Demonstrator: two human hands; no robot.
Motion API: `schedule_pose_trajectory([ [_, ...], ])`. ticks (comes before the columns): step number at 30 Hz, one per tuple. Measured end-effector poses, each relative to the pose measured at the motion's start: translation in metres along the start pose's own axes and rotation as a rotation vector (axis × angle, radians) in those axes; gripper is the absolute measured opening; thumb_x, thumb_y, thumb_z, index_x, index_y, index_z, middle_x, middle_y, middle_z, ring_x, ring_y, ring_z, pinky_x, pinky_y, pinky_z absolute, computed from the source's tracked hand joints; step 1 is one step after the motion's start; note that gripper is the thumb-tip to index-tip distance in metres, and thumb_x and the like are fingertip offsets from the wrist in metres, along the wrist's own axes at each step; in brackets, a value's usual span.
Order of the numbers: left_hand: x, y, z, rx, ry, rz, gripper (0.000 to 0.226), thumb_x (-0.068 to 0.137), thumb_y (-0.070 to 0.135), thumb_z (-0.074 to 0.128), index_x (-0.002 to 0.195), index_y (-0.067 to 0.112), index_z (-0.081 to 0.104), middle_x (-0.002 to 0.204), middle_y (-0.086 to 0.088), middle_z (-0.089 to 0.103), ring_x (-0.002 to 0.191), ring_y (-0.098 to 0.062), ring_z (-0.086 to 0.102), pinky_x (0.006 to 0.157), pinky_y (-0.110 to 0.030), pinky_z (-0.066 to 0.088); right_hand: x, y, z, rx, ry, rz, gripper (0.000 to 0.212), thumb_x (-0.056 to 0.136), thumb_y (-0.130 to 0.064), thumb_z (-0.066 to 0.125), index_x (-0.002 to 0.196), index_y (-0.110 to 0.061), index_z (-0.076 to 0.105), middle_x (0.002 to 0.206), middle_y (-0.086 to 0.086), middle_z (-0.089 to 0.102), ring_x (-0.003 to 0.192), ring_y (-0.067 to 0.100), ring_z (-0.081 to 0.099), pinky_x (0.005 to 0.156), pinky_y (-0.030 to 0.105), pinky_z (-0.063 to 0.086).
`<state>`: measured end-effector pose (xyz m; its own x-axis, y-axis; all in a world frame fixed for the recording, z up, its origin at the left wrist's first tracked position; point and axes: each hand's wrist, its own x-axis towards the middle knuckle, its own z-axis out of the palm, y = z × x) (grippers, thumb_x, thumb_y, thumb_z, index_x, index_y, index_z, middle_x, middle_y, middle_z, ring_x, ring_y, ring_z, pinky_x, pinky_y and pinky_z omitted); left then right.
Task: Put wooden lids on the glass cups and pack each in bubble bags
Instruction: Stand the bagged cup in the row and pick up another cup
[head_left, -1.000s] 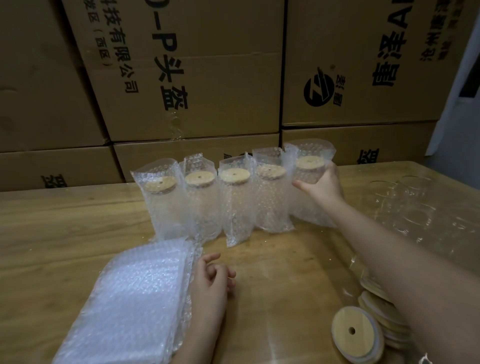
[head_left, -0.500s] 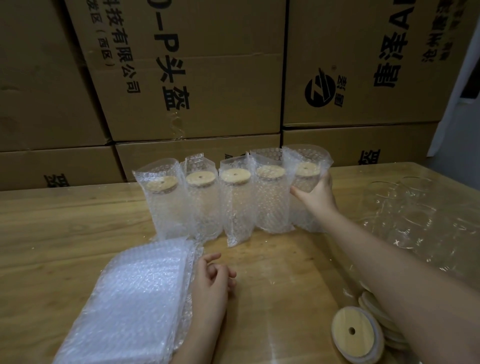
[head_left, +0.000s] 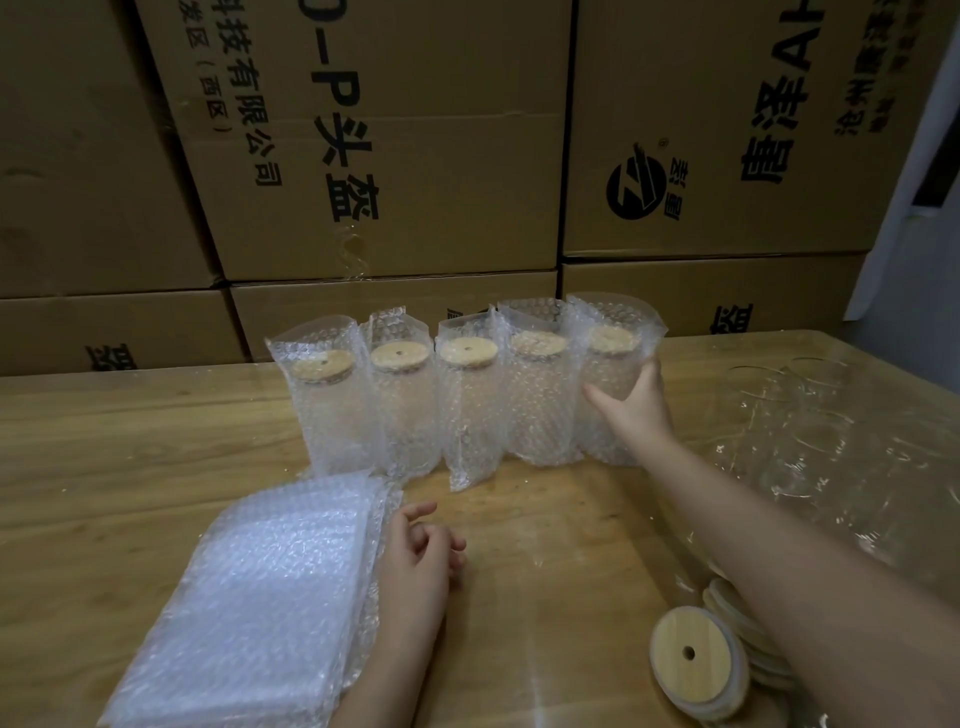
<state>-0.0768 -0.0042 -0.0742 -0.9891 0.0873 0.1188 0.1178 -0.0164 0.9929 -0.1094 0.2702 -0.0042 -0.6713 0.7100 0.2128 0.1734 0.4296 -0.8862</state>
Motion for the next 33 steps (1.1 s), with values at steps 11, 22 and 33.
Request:
schedule_pose_trajectory([
  [11, 0.001, -0.005, -0.002, -0.007, 0.018, -0.006, 0.028, 0.090, 0.003, 0.049, 0.102, 0.028, 0.055, 0.066, 0.002, 0.068, 0.054, -0.005, 0.060, 0.055, -0.029, 0.045, -0.052, -0.014, -0.015, 0.031, 0.152, -0.170, 0.076, 0.092, -0.030, 0.060, 0.151, -0.026, 0.013, 0.156, -0.003, 0.019, 0.124, 0.011, 0.039, 0.073, 0.015, 0.037],
  [22, -0.009, -0.002, -0.010, -0.026, 0.030, -0.027, 0.024, 0.093, 0.003, 0.048, 0.100, 0.024, 0.058, 0.065, 0.002, 0.066, 0.054, -0.006, 0.058, 0.053, -0.030, 0.043, -0.112, -0.017, -0.050, -0.074, -0.819, -0.144, 0.015, 0.095, -0.024, 0.058, 0.109, -0.028, 0.059, 0.097, -0.008, 0.071, 0.084, 0.001, 0.068, 0.073, 0.015, 0.049],
  [33, -0.013, 0.012, -0.001, -0.043, 0.021, -0.007, 0.018, 0.096, -0.001, 0.046, 0.101, 0.013, 0.056, 0.062, -0.006, 0.062, 0.053, -0.015, 0.053, 0.048, -0.025, 0.041, -0.102, -0.064, -0.105, -0.530, -0.450, -0.239, 0.023, 0.093, -0.041, 0.056, 0.110, -0.026, 0.059, 0.099, -0.011, 0.062, 0.089, 0.008, 0.060, 0.083, 0.036, 0.054],
])
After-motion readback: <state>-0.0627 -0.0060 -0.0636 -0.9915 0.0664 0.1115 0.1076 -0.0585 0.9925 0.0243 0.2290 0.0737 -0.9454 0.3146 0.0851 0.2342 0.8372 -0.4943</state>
